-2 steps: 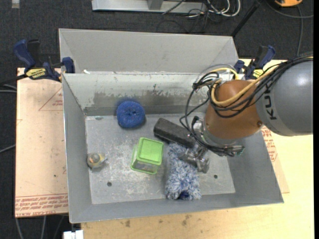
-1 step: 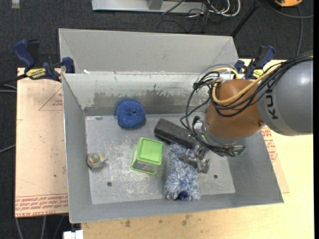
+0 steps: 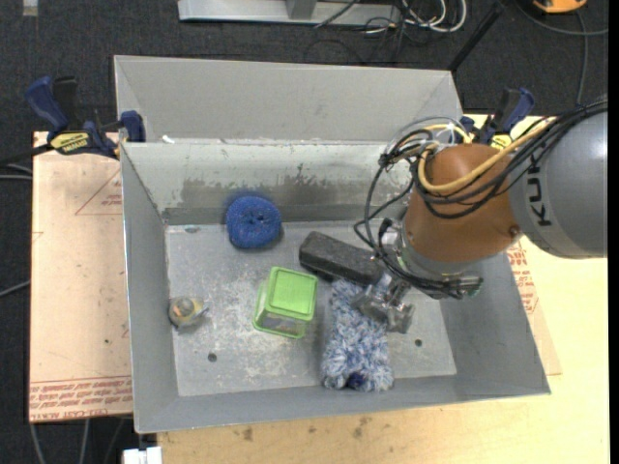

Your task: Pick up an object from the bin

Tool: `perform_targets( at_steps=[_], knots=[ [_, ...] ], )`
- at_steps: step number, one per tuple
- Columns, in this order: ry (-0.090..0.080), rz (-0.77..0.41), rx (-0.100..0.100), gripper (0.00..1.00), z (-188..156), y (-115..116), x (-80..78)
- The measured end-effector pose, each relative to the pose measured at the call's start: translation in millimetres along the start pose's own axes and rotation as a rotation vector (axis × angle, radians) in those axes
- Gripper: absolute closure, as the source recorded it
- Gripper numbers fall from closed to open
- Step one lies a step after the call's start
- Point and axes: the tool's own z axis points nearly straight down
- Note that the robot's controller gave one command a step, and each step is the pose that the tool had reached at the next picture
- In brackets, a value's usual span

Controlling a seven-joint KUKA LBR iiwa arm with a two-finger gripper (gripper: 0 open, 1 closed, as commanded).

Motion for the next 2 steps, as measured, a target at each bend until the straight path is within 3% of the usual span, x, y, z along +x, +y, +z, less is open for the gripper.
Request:
perform_targets(
  at_steps=[2],
  knots=[
    [-0.001, 0.001, 0.003, 1.0, -23, -1, -1.0]
  ],
)
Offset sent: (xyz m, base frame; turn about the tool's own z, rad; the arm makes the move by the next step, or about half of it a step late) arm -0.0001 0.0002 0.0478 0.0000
